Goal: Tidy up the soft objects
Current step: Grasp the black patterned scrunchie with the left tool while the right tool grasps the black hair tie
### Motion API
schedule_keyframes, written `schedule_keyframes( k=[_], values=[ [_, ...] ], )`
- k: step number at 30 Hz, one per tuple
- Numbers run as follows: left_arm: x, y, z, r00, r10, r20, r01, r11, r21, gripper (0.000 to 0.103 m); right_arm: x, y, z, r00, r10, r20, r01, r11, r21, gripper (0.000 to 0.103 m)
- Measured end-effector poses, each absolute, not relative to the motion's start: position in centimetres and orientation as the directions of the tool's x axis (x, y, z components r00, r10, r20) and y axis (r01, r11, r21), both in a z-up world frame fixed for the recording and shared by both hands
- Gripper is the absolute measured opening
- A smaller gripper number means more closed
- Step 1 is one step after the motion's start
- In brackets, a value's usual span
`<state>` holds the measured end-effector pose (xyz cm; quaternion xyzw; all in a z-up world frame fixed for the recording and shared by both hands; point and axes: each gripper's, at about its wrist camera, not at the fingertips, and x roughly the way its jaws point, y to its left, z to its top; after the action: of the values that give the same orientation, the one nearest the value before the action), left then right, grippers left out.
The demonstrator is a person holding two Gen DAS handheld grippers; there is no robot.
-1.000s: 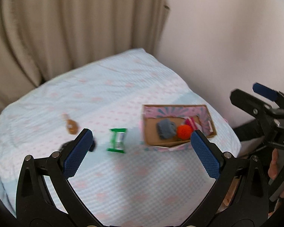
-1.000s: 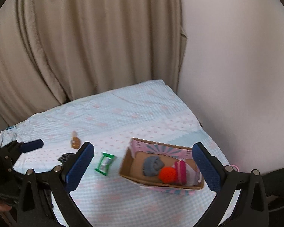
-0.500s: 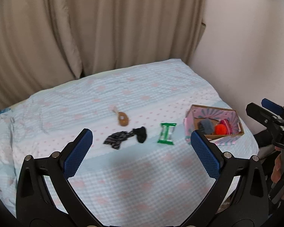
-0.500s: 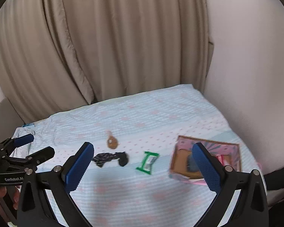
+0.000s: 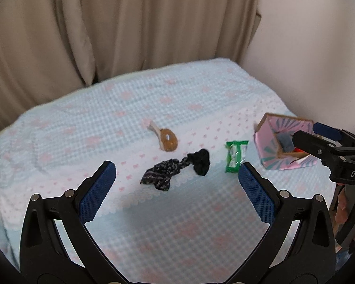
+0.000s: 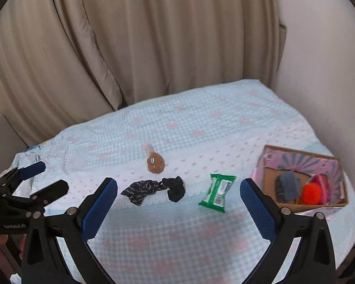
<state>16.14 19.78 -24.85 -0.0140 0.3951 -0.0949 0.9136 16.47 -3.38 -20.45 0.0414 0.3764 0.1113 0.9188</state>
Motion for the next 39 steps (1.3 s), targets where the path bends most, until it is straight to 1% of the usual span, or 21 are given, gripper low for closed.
schedule_keyframes(
  k=[4,11,14,17,19,20,23,24,25,28,29,31,32,33,34,35,36,37,39],
  values=[
    [18.9,20.2,-30.0,0.649,-0.206,-0.733,0.186,0.976,-0.11,0.103,19.3,-1.5,-25.0,0.671,0.238,-0.703,-0.196,0.97,0.142,0.103],
    [23.9,19.1,-39.5,0.618,-0.228,-0.753,0.268,0.961,-0.071,0.102,24.2,0.9,-34.1,0.636,0.243,-0.732,-0.26,0.961,0.093,0.103],
    [25.4,18.5,-43.0,0.599,-0.226,-0.768,0.291,0.955,-0.054,0.099,26.0,1.5,-37.8,0.615,0.251,-0.747,-0.282,0.955,0.089,0.095],
    [26.8,17.8,-46.3,0.587,-0.215,-0.781,0.297,0.954,-0.039,0.097,27.5,1.9,-40.7,0.598,0.255,-0.76,-0.297,0.951,0.086,0.092],
    [27.4,17.6,-47.7,0.583,-0.208,-0.785,0.298,0.954,-0.031,0.096,28.5,2.3,-42.7,0.587,0.262,-0.766,-0.314,0.946,0.083,0.088],
    [27.7,17.5,-48.3,0.583,-0.206,-0.786,0.298,0.954,-0.029,0.095,28.8,2.5,-43.4,0.582,0.265,-0.769,-0.322,0.943,0.081,0.085],
    [28.2,17.2,-49.6,0.589,-0.188,-0.786,0.294,0.956,-0.008,0.094,29.6,3.1,-45.1,0.573,0.275,-0.772,-0.349,0.934,0.074,0.081],
    [28.3,17.1,-49.9,0.593,-0.178,-0.785,0.293,0.956,0.005,0.092,29.9,3.2,-45.6,0.569,0.282,-0.772,-0.357,0.931,0.077,0.077],
    [28.4,17.0,-50.0,0.596,-0.168,-0.785,0.292,0.956,0.017,0.089,30.0,3.3,-45.9,0.567,0.29,-0.771,-0.363,0.928,0.082,0.075],
    [28.7,16.7,-50.3,0.603,-0.15,-0.783,0.302,0.952,0.05,0.085,30.7,3.8,-47.0,0.559,0.299,-0.774,-0.378,0.922,0.083,0.067],
    [28.7,16.6,-50.3,0.605,-0.151,-0.782,0.305,0.951,0.053,0.083,30.9,4.1,-47.4,0.555,0.301,-0.775,-0.383,0.92,0.083,0.062],
    [28.7,16.5,-50.2,0.604,-0.155,-0.782,0.313,0.948,0.055,0.074,31.0,4.2,-47.6,0.557,0.306,-0.772,-0.387,0.918,0.084,0.058],
    [28.7,16.5,-50.2,0.603,-0.159,-0.782,0.32,0.946,0.055,0.071,31.0,4.3,-47.6,0.564,0.303,-0.768,-0.389,0.918,0.076,0.053],
    [28.8,16.4,-50.1,0.603,-0.162,-0.781,0.324,0.945,0.054,0.064,30.9,4.4,-47.6,0.567,0.302,-0.767,-0.392,0.917,0.071,0.048],
    [28.8,16.3,-50.0,0.601,-0.165,-0.782,0.327,0.943,0.053,0.059,30.9,4.4,-47.7,0.569,0.298,-0.767,-0.394,0.917,0.063,0.045],
    [28.8,16.3,-50.0,0.6,-0.165,-0.783,0.329,0.943,0.054,0.057,30.9,4.5,-47.7,0.573,0.287,-0.768,-0.397,0.917,0.046,0.04],
    [28.9,16.2,-49.9,0.599,-0.166,-0.784,0.331,0.942,0.054,0.051,30.8,4.6,-47.7,0.576,0.283,-0.767,-0.401,0.915,0.036,0.035],
    [28.9,16.2,-49.8,0.598,-0.165,-0.784,0.332,0.942,0.055,0.045,30.8,4.6,-47.7,0.578,0.281,-0.767,-0.404,0.914,0.031,0.034],
    [29.0,16.1,-49.7,0.597,-0.161,-0.786,0.329,0.943,0.057,0.038,30.8,4.5,-47.6,0.577,0.282,-0.767,-0.403,0.915,0.033,0.03]
  ],
)
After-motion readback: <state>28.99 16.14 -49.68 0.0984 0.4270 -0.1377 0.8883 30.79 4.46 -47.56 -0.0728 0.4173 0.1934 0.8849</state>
